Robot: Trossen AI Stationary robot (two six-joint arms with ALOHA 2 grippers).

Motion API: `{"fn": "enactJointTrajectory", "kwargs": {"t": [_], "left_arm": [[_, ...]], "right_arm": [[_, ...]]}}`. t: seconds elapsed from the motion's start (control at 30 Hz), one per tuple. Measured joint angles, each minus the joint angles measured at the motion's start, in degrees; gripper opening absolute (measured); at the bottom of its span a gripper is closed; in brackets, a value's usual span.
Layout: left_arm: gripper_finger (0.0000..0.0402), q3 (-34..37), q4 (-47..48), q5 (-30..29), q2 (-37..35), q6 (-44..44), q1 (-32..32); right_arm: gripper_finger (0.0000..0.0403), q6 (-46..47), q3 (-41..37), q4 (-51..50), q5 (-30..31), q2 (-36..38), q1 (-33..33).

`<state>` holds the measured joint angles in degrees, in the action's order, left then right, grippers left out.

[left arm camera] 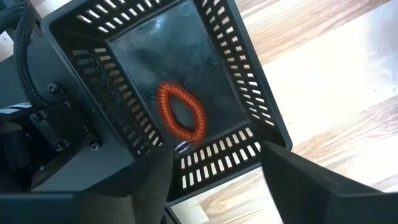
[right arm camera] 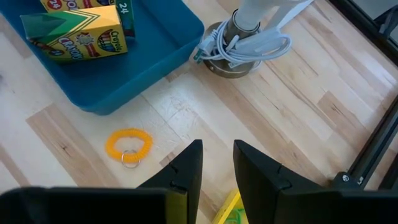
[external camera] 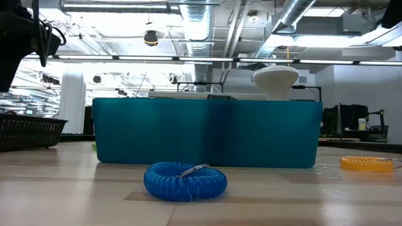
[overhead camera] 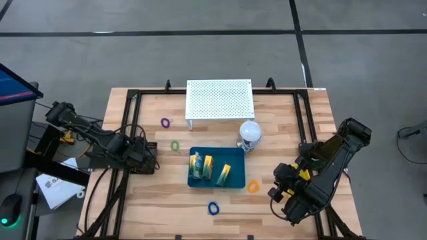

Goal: Pick & Place Office Desk Supplies
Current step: Put the yellow spring keychain into the black bin

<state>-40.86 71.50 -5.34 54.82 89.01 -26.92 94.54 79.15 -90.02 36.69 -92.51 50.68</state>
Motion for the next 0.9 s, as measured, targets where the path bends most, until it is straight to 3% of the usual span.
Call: {"fn": "enactJointTrajectory", "kwargs": {"t": [0.17, 0.47, 0.73, 0.9], "left_arm": [[0.0267, 0.0, -0.02, 0.0, -0.02, -0.02, -0.01], [0.0255, 0.0, -0.37, 0.02, -0.17, -0.21, -0.02], [0.0251, -0.02, -1.49, -0.17, -0.47, -0.53, -0.02], [0.0249, -0.02, -2.19, -0.44, -0.47, -1.18, -0.07]], "right_arm": [[0.0087, 0.03, 0.0, 0.0, 0.0, -0.02, 0.0], [0.0087, 1.6, 0.0, 2.4, -0.24, -0.04, 0.47], [0.0113, 12.7, -5.57, 14.69, 0.52, 0.02, 1.56], [0.016, 21.2, -15.44, 28.48, -8.4, 2.32, -1.41]]}}
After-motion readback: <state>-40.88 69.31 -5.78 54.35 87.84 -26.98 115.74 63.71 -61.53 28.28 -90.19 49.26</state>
